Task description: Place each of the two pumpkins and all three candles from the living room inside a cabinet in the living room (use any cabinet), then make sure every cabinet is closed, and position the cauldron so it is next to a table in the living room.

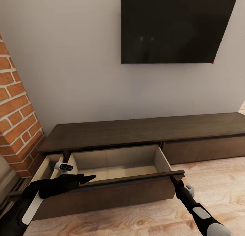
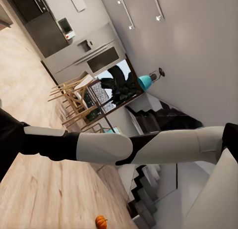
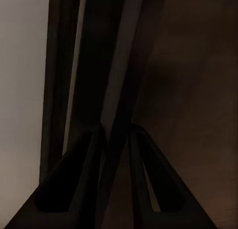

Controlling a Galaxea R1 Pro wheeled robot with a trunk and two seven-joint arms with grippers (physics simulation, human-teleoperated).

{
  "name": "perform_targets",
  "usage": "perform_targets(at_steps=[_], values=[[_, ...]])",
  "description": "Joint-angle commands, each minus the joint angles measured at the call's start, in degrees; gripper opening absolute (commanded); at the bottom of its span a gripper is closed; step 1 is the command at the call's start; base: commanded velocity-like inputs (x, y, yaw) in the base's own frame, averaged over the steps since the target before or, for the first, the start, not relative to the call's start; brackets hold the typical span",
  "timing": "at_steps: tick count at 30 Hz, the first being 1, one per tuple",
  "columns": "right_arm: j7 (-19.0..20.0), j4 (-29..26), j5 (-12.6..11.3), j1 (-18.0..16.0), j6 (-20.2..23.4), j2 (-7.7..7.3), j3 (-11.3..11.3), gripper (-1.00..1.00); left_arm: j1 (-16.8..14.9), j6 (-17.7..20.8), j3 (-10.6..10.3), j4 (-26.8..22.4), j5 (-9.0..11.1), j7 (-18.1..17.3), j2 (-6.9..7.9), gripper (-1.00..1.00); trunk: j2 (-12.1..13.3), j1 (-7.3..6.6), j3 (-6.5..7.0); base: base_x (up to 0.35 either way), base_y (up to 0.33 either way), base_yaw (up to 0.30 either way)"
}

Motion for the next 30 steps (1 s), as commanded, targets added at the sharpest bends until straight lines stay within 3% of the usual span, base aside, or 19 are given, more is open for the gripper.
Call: perform_targets(at_steps=[1, 22, 23, 30], values=[[5.2, 2.4, -0.3, 0.4, 0.9, 0.0, 2.4, -1.0, 0.0, 0.6, 0.0, 0.0, 0.0, -0.2, 0.02, 1.0, 0.0, -0.03, -0.06, -0.002, 0.0, 0.0], [5.2, 2.4, -0.3, 0.4, 0.9, -0.07, 2.4, -1.0, 0.0, 0.6, 0.0, 0.0, 0.0, -0.2, 0.07, 1.0, 0.0, -0.03, -0.06, 0.0, 0.0, 0.0], [5.2, 2.4, -0.3, 0.4, 0.9, -0.07, 2.4, 1.0, 0.0, 0.6, 0.0, 0.0, 0.0, -0.2, 0.06, 1.0, 0.0, -0.03, -0.06, 0.0, 0.0, 0.0], [5.2, 2.4, -0.3, 0.4, 1.0, -0.07, 2.4, 1.0, 0.0, 0.6, 0.0, 0.0, 0.0, -0.2, 0.07, 1.0, 0.0, -0.03, -0.06, 0.0, 0.0, 0.0]])
